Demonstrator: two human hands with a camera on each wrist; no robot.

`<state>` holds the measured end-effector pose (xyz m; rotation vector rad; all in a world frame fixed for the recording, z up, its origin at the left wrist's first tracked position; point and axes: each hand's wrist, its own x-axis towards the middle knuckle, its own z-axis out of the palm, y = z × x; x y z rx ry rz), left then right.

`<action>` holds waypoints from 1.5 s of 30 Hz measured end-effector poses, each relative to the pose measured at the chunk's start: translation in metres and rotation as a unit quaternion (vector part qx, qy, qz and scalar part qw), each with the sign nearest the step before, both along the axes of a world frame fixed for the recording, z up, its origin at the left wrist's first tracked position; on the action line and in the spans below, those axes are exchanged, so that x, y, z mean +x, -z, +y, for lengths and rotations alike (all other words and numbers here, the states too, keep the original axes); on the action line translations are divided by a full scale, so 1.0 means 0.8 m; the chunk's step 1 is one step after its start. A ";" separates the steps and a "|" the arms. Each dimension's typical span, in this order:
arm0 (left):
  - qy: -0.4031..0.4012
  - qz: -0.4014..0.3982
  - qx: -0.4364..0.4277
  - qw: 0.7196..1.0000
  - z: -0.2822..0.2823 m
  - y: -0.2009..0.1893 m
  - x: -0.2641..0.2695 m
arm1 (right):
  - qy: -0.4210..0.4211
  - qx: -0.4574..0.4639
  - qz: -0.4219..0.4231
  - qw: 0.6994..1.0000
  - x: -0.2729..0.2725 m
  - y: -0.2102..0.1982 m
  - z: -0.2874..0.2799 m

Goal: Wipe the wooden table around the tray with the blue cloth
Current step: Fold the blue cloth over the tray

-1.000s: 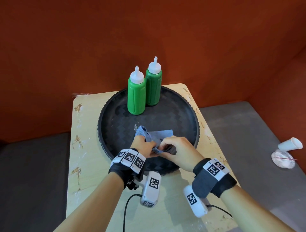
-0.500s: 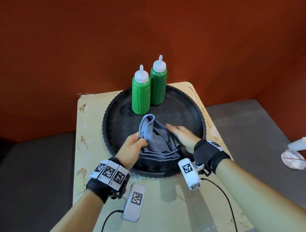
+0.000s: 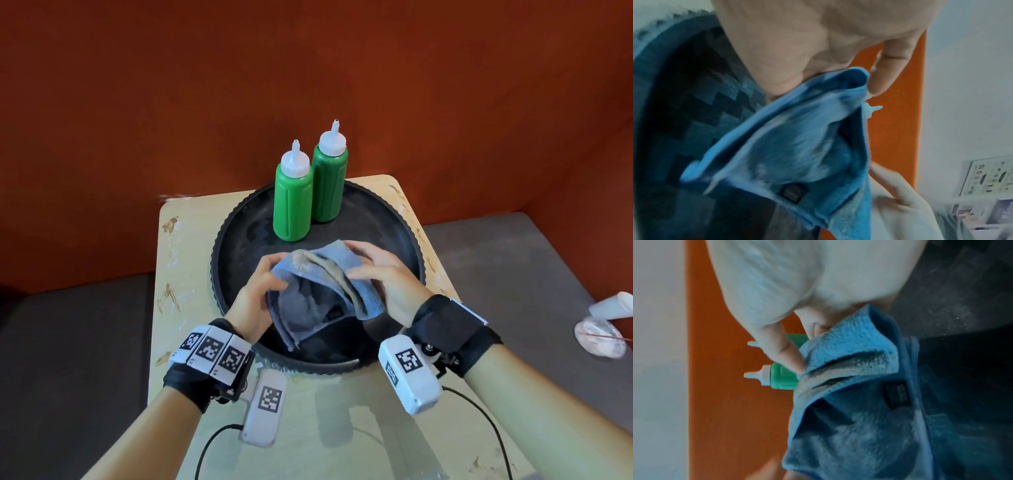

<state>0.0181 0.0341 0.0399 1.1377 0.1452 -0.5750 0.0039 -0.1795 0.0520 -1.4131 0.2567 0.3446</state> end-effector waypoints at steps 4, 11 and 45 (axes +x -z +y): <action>0.035 -0.039 0.136 0.989 -0.019 0.007 0.001 | 0.030 -0.067 -0.012 0.997 -0.003 -0.004 0.012; 0.032 -0.121 0.245 0.961 -0.021 0.018 -0.005 | 0.077 -0.181 -0.041 0.980 0.006 0.000 -0.002; 0.151 -0.211 0.090 0.962 -0.061 -0.039 0.004 | 0.006 0.005 -0.047 0.999 -0.047 -0.105 -0.083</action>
